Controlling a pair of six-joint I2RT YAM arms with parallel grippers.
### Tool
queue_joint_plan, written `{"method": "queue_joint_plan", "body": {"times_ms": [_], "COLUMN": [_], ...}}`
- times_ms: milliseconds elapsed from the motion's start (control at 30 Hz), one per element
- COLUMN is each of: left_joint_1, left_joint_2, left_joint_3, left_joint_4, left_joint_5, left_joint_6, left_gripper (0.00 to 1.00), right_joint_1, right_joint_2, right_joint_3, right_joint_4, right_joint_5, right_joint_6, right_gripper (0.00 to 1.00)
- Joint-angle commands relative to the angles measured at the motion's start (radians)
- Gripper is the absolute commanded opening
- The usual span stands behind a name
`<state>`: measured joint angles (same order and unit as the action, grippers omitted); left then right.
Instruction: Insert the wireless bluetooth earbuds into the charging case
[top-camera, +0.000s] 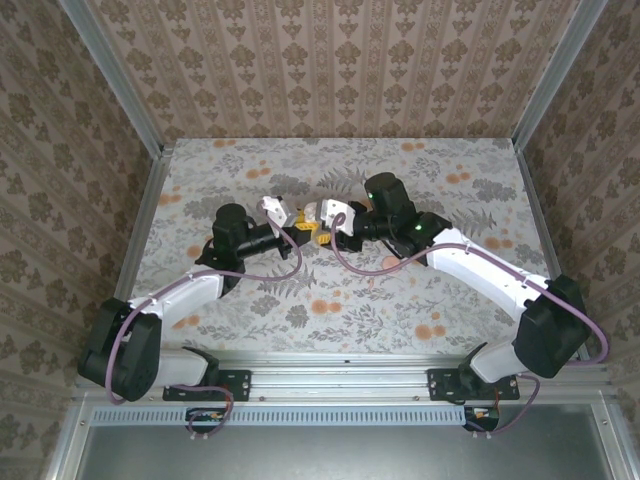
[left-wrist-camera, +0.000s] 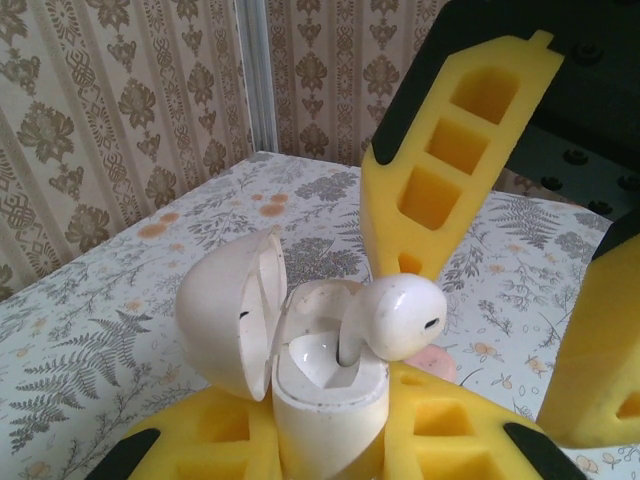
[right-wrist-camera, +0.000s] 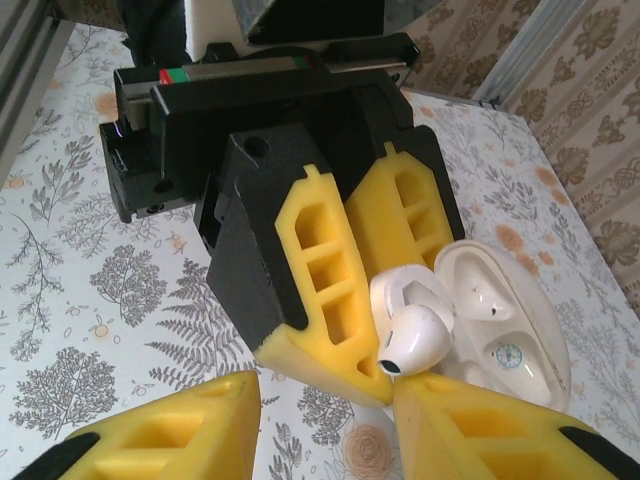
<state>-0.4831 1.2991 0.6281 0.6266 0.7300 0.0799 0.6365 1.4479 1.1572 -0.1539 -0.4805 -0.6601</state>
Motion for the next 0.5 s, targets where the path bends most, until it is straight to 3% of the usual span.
{"method": "queue_joint_plan", "body": {"times_ms": [0, 467], "left_joint_1": [0.0, 0.0], "left_joint_2": [-0.027, -0.035], "left_joint_3": [-0.007, -0.012], "left_joint_4": [0.002, -0.01], "left_joint_5": [0.01, 0.008], "left_joint_6": [0.015, 0.021], "left_gripper": [0.1, 0.11], "right_joint_1": [0.009, 0.02], "right_joint_2": [0.02, 0.035], "right_joint_3": [0.045, 0.069], "right_joint_4": [0.037, 0.059], "right_joint_5": [-0.035, -0.018], "right_joint_6": [-0.021, -0.029], "right_gripper": [0.41, 0.4]}}
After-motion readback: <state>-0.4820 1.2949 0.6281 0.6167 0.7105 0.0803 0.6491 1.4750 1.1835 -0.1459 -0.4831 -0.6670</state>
